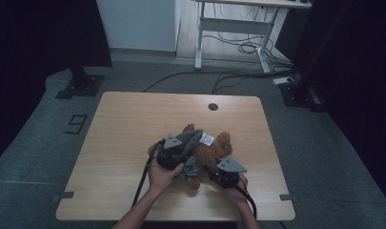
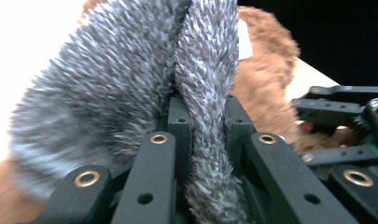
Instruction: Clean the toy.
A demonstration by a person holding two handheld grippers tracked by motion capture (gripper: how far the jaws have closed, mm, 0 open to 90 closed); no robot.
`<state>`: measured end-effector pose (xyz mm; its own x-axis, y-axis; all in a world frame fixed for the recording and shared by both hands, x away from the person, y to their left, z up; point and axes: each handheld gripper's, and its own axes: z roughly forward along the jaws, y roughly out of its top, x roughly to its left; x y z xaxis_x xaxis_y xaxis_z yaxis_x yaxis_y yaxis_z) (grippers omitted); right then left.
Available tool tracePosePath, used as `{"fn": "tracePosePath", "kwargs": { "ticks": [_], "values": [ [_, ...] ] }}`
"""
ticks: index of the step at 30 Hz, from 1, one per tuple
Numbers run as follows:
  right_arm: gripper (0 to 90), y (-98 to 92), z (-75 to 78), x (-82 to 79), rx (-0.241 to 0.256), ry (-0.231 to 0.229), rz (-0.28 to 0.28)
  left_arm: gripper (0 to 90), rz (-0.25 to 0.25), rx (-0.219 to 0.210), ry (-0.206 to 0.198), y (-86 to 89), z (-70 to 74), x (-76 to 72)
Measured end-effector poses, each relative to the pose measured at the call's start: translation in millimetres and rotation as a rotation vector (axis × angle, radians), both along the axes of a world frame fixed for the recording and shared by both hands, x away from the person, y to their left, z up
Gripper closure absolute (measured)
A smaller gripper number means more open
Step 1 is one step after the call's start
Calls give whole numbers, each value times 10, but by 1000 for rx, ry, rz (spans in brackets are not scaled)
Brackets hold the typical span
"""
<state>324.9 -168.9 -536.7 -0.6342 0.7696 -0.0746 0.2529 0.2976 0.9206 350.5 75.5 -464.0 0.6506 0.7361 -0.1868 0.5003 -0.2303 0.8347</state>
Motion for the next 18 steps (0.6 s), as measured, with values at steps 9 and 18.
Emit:
{"fn": "tracePosePath", "kwargs": {
  "ticks": [9,18],
  "values": [
    [587,-11,-4,-1,9,4,0,769,114,-69,32,773,-52,-54],
    [586,-8,-13,-11,13,0,-4,769,195,-76,94,1174,-188,-16]
  ]
}}
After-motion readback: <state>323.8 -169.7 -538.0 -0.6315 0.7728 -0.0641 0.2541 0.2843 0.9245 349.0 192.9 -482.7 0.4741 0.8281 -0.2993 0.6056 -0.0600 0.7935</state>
